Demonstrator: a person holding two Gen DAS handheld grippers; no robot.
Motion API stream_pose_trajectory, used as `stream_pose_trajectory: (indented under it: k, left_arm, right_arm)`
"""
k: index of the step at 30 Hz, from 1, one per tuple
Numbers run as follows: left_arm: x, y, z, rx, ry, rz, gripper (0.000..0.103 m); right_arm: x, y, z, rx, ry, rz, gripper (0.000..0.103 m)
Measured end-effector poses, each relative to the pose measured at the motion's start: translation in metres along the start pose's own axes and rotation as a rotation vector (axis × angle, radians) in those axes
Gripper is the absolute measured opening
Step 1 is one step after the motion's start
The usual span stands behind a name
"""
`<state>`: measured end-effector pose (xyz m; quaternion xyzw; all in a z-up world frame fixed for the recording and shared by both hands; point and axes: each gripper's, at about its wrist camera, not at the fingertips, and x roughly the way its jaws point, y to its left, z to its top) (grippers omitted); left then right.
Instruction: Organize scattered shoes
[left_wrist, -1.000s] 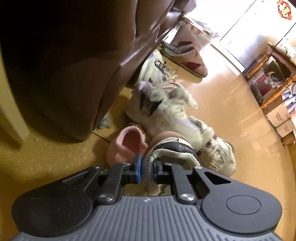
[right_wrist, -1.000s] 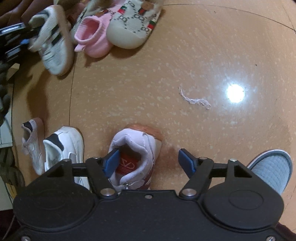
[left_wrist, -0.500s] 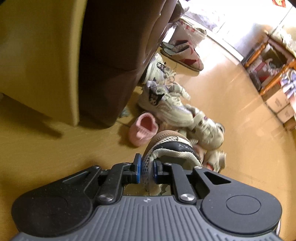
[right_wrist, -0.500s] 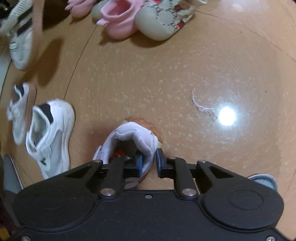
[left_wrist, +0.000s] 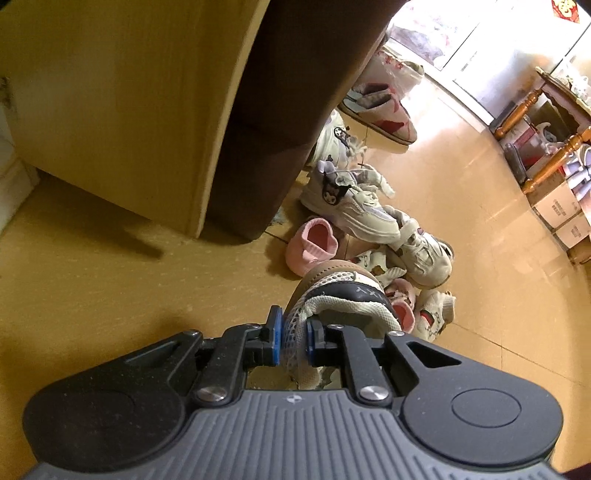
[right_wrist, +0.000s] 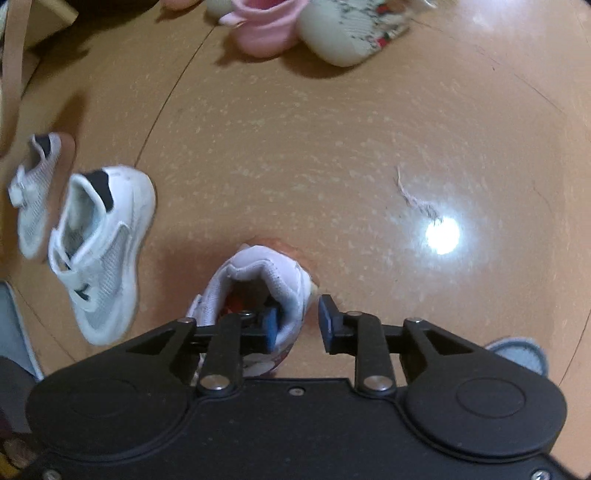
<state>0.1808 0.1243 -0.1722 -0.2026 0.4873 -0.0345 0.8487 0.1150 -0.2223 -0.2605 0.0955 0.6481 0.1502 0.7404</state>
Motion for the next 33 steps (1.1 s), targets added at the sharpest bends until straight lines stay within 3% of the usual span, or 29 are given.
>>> stream_pose_trajectory:
  k: [2,7,16,22,33]
  left_arm:
    - [0.023,0.005,0.002,-0.012,0.025,0.004,0.012]
    - [0.068,0.013,0.001,-0.014,0.096,0.039,0.012]
    - [0.111,0.02,-0.001,-0.063,0.173,0.043,0.012]
    - [0.12,0.018,-0.004,-0.053,0.176,0.082,0.012]
    - [0.131,0.025,0.0,-0.054,0.163,0.089,0.013]
  right_arm:
    - [-0.003,-0.005,-0.002,0.074,0.001,0.043,0.068]
    - [-0.009,0.0,-0.005,0.075,0.028,0.064,0.068]
    - [-0.035,-0.008,0.008,0.112,-0.039,0.099,0.069]
    - [-0.029,-0.001,0.01,0.11,-0.038,0.114,0.069]
    - [-0.022,-0.005,0.013,0.135,-0.045,0.116,0.071]
